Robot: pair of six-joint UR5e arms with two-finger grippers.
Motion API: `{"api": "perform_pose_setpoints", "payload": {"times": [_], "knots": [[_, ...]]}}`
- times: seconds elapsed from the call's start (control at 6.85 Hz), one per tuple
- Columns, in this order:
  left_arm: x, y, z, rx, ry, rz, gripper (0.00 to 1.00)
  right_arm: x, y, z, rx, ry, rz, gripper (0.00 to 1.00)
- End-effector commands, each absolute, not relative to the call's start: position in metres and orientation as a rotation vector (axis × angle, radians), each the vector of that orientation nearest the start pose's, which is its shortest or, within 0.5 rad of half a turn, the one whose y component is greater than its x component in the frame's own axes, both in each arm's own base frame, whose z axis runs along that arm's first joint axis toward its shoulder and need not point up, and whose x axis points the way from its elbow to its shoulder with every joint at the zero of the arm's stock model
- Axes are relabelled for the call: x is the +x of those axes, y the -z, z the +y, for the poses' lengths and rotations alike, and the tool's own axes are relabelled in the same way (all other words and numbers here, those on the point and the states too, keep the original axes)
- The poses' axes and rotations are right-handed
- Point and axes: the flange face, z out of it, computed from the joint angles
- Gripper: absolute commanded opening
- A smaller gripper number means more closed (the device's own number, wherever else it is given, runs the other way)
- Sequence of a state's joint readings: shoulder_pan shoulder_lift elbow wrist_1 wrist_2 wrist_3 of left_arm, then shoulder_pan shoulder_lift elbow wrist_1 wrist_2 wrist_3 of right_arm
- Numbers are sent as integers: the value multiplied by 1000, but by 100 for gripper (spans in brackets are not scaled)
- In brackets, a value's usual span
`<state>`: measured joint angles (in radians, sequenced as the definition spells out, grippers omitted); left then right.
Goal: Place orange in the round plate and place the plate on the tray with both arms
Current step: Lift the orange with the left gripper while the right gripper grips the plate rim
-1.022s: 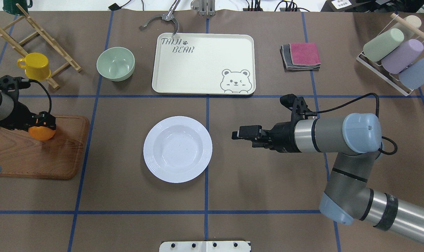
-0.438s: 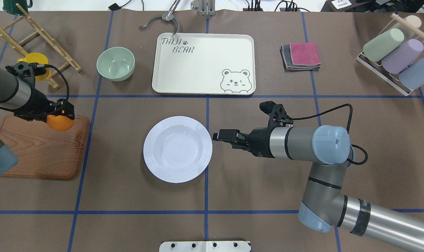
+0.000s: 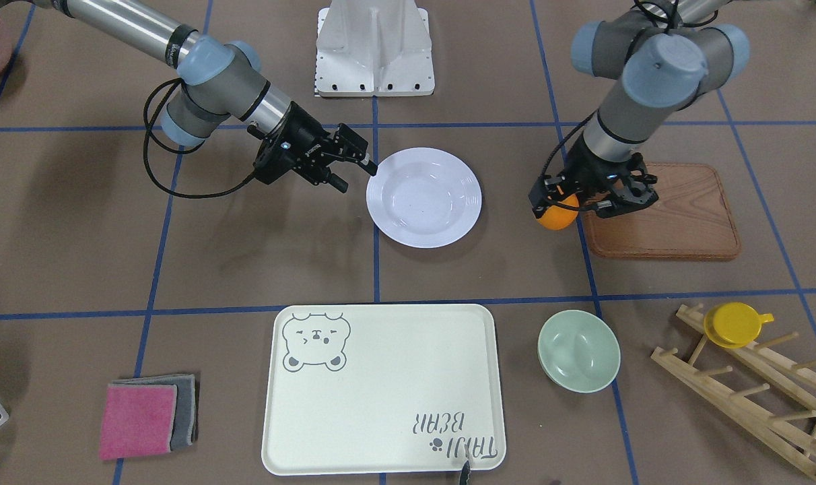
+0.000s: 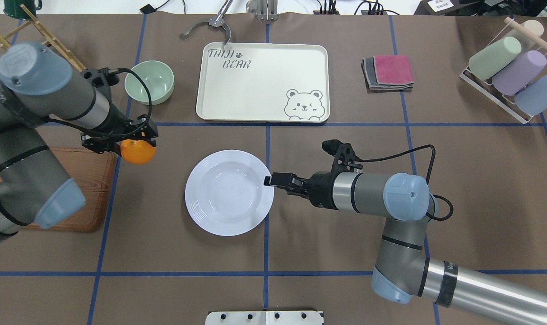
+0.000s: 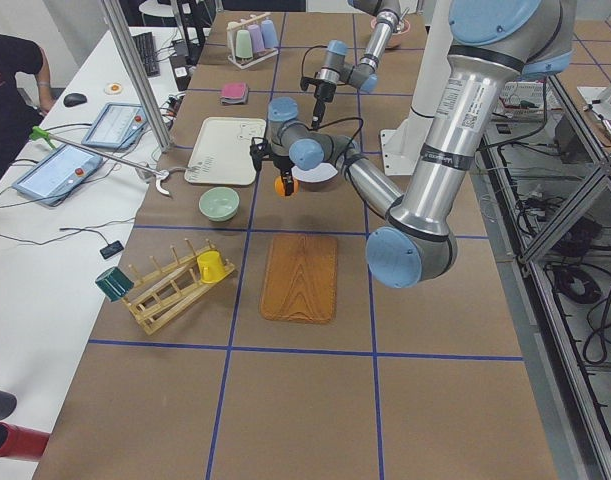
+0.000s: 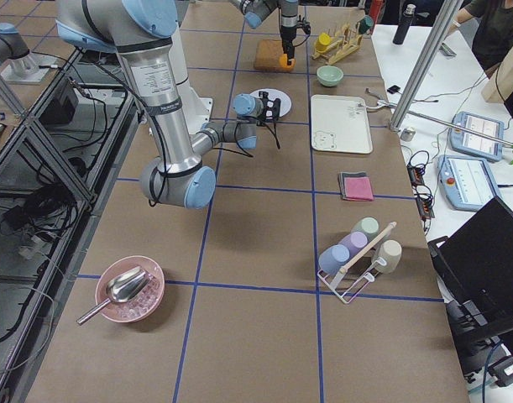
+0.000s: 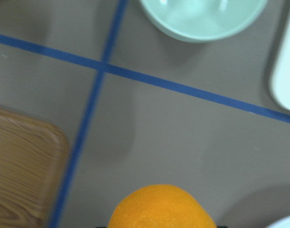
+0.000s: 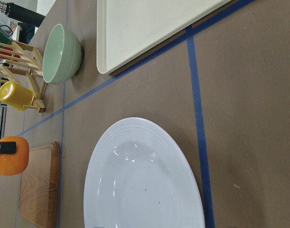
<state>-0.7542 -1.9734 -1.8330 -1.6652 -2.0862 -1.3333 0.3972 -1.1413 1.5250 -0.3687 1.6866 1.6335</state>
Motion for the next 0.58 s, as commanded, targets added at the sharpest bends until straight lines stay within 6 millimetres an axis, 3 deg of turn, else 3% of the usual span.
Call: {"api": "perform_pose_setpoints", "payload": {"times": [0.0,0.29,0.44], "knots": [[448,-253,-443,-112,309,894,72,-559,-305,-365,174,-270,-1560,89],[484,-232,-419,-111,312,902,73,-565,-299,-368,178,-277,-1560,87],[500,-227,-418,-115,312,895,73,-572,-297,-371,178,-277,-1558,87]]}}
